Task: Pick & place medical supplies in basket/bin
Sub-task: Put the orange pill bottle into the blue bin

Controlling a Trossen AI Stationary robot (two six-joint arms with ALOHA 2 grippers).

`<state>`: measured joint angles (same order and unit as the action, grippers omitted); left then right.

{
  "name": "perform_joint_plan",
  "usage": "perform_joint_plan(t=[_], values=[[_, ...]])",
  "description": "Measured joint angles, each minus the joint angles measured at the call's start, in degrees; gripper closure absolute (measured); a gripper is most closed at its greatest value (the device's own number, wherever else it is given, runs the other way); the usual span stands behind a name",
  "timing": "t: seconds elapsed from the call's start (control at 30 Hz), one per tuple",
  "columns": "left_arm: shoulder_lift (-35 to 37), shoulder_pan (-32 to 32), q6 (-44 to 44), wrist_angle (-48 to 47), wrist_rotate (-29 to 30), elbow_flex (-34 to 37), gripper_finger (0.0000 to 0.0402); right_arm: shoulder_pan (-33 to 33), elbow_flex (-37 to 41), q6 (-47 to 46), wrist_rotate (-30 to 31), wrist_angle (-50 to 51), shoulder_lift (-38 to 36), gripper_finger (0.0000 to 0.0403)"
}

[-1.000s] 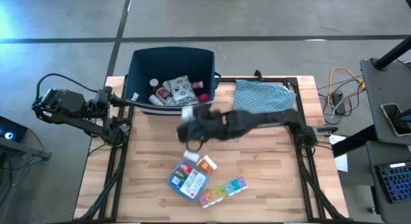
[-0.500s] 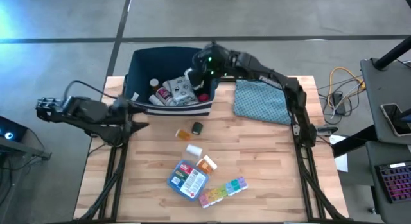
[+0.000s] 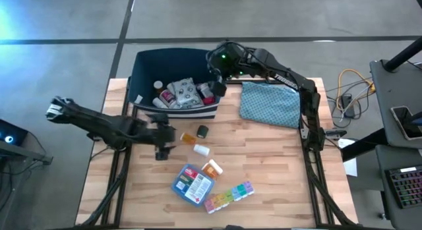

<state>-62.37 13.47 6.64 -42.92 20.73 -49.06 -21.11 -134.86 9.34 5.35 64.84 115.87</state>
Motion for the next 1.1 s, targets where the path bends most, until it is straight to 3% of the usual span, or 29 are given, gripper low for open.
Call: perform_joint_plan(t=[0.23,0.53,0.83,1.1], values=[[-14.27,-8.23,-10.65,7.56,-7.06,-1.31,0.0082,-1.09,3.58,1.64,-3.69,0.9,-4.88,0.0044],[-23.79,-12.49,-25.24,10.54,-14.76,-3.54,0.0082,-4.37,18.78,0.34,-2.12,-4.61,-16.43,0.0044],[-27.73,-12.92,-26.07,11.42,-16.22,-3.56,0.0084,-5.24,33.6,-1.47,-2.15,-14.46,-25.82,0.0044],[-32.51,-15.56,-26.04,11.35,-16.33,-3.54,0.0129,-5.2,38.5,-6.42,-2.19,-18.51,-28.6,0.0044]])
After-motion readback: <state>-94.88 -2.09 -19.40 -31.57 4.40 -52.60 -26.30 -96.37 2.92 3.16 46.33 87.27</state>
